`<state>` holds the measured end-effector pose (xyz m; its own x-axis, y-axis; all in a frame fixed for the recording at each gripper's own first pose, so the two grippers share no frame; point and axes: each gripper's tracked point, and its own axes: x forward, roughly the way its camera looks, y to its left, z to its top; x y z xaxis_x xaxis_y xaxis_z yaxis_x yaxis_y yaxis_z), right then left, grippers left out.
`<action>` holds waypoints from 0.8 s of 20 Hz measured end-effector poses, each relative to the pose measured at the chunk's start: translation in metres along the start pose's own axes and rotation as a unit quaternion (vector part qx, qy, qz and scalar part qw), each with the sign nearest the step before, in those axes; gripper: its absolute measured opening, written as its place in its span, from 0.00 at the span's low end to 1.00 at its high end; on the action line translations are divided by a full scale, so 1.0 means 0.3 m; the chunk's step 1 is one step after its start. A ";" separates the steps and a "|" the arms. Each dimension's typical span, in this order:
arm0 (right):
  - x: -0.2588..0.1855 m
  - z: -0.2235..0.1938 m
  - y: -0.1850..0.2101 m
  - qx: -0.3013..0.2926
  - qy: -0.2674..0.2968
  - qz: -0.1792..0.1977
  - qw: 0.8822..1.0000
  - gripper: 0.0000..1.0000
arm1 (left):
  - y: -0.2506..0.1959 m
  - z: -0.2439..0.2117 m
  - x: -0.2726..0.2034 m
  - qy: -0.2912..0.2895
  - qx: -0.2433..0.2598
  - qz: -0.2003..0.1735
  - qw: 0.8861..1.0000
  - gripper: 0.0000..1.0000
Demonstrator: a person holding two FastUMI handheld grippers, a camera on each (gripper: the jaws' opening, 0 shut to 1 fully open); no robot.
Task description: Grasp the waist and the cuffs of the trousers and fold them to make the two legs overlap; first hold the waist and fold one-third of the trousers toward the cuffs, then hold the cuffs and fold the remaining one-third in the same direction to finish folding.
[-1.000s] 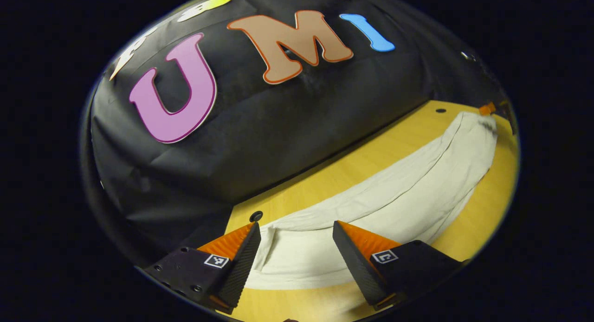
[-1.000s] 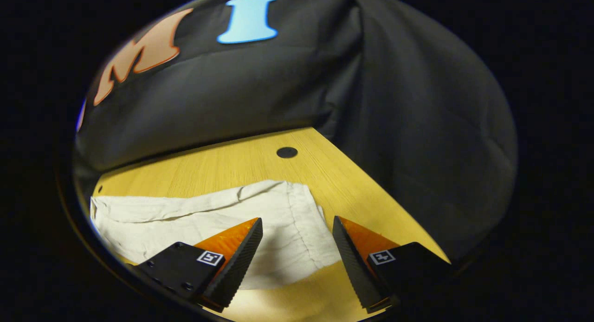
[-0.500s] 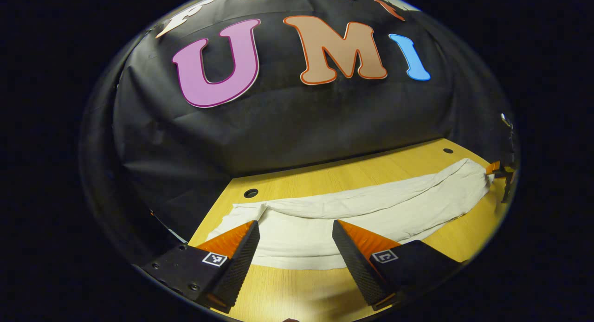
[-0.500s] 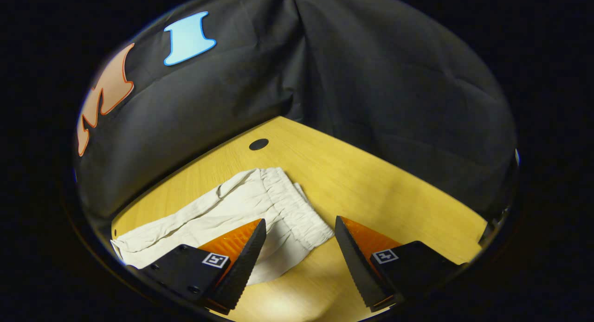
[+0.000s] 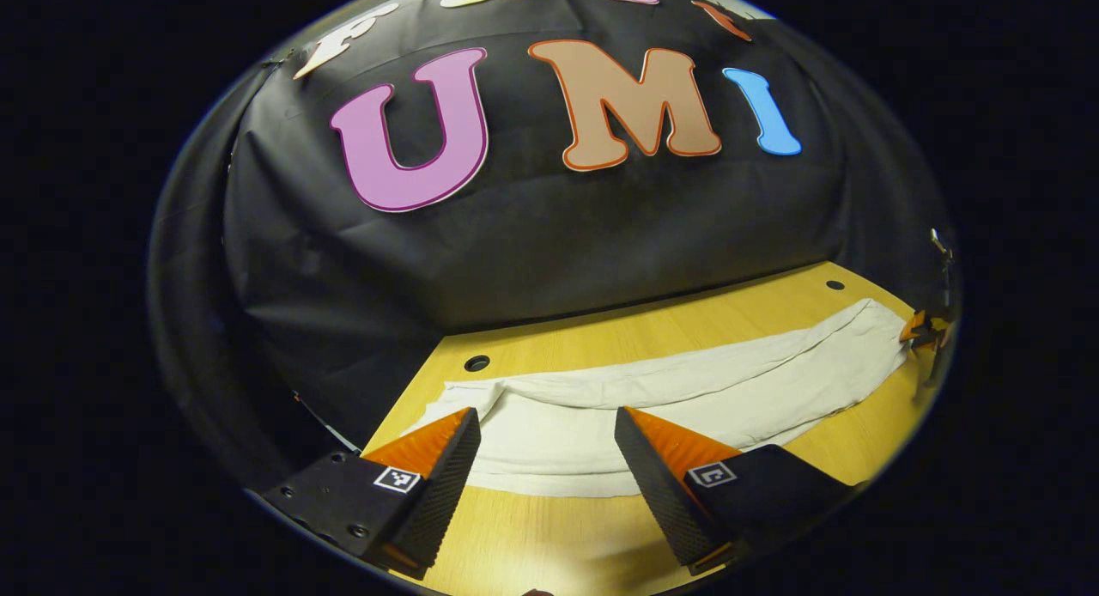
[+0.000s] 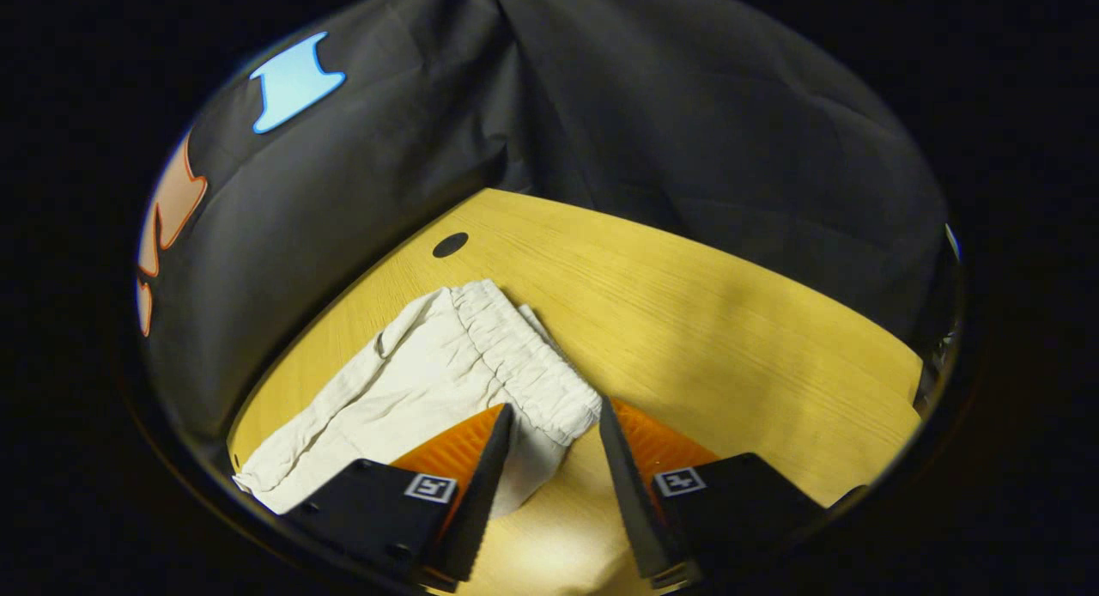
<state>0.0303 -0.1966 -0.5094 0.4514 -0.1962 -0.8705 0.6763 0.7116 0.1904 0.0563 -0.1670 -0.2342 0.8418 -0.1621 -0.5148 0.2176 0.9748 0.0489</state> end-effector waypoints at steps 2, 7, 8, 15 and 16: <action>0.006 -0.001 0.023 0.023 0.024 0.032 0.999 0.33 | -0.014 0.004 -0.005 0.001 -0.004 0.000 1.000 0.96; -0.015 0.055 0.056 0.013 0.018 0.070 0.997 0.12 | -0.027 -0.010 -0.016 0.008 -0.018 -0.004 1.000 0.96; -0.027 0.079 0.082 0.011 0.008 0.081 0.997 0.12 | -0.022 -0.011 -0.016 0.011 -0.022 -0.006 1.000 0.96; -0.176 0.182 0.322 -0.001 -0.032 0.153 0.988 0.12 | 0.023 -0.016 0.011 0.010 -0.024 -0.019 0.999 0.96; -0.216 0.192 0.371 -0.007 -0.038 0.166 0.985 0.12 | 0.031 -0.019 0.014 0.009 -0.024 -0.022 0.999 0.96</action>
<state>0.1096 -0.1435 -0.4057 0.6889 -0.0010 -0.7248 0.4761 0.7546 0.4515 0.0591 -0.1578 -0.2409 0.8224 -0.2026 -0.5316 0.2295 0.9732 -0.0159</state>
